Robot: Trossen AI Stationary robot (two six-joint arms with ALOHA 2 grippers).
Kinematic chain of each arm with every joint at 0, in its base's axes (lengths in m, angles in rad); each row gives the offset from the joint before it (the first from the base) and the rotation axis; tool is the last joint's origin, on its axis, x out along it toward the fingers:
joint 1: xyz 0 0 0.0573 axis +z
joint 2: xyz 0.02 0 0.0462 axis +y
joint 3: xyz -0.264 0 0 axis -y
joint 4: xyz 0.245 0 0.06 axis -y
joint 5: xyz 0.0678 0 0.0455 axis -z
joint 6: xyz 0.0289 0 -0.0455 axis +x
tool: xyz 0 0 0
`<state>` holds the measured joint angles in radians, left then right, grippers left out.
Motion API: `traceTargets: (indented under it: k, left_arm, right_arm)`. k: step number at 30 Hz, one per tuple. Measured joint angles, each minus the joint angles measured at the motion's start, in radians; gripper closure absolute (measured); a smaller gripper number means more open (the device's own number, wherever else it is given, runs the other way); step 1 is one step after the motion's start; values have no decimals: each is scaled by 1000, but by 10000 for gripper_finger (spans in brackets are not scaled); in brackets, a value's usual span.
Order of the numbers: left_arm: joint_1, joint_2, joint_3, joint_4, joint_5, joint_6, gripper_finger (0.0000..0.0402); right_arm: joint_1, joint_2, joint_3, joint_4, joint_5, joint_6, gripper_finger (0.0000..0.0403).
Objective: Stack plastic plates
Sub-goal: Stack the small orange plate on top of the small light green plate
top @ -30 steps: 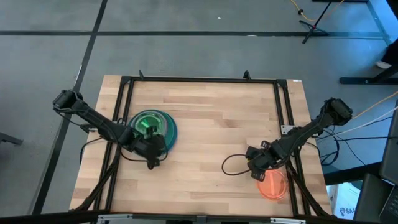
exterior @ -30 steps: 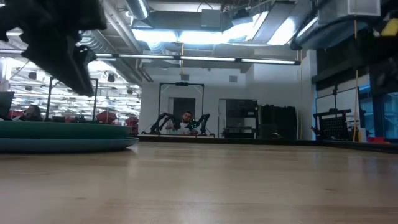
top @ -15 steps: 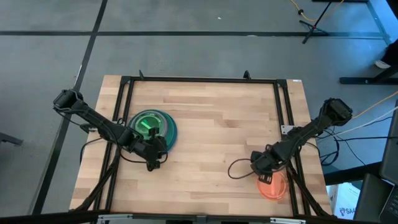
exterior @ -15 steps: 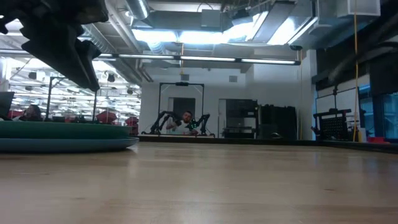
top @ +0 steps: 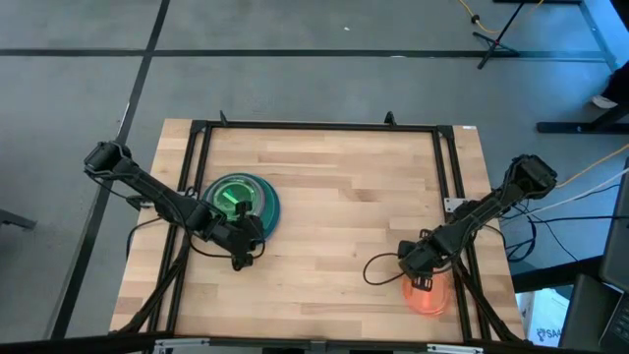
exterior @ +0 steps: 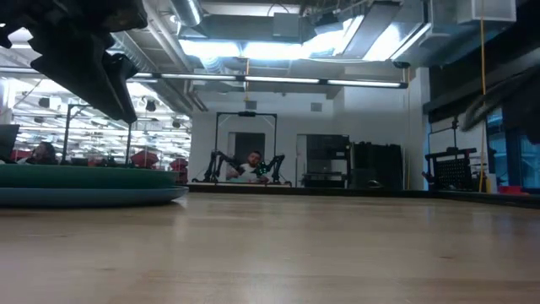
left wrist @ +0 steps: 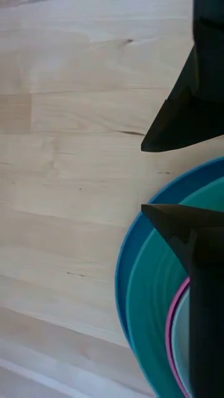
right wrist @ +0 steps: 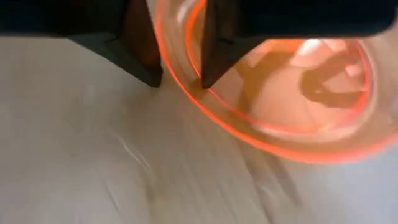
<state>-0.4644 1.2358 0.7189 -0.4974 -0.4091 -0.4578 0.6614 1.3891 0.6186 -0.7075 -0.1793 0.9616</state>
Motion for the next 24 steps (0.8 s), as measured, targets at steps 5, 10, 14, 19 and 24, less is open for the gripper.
traceTargets:
  k: [5,10,14,19,24]
  left_arm:
    - [2,0,0,29,-1,23,261]
    - [2,0,0,49,-4,25,261]
    - [2,4,0,56,-30,26,261]
    - [2,22,-23,180,-43,93,261]
    - [15,87,-35,317,-34,185,261]
  right_arm:
    - [-58,1,33,111,25,-45,381]
    - [-132,1,43,234,93,-61,384]
    - [-209,3,42,319,137,-25,389]
    - [-295,38,42,404,239,-50,397]
    - [-357,124,42,537,299,-131,394]
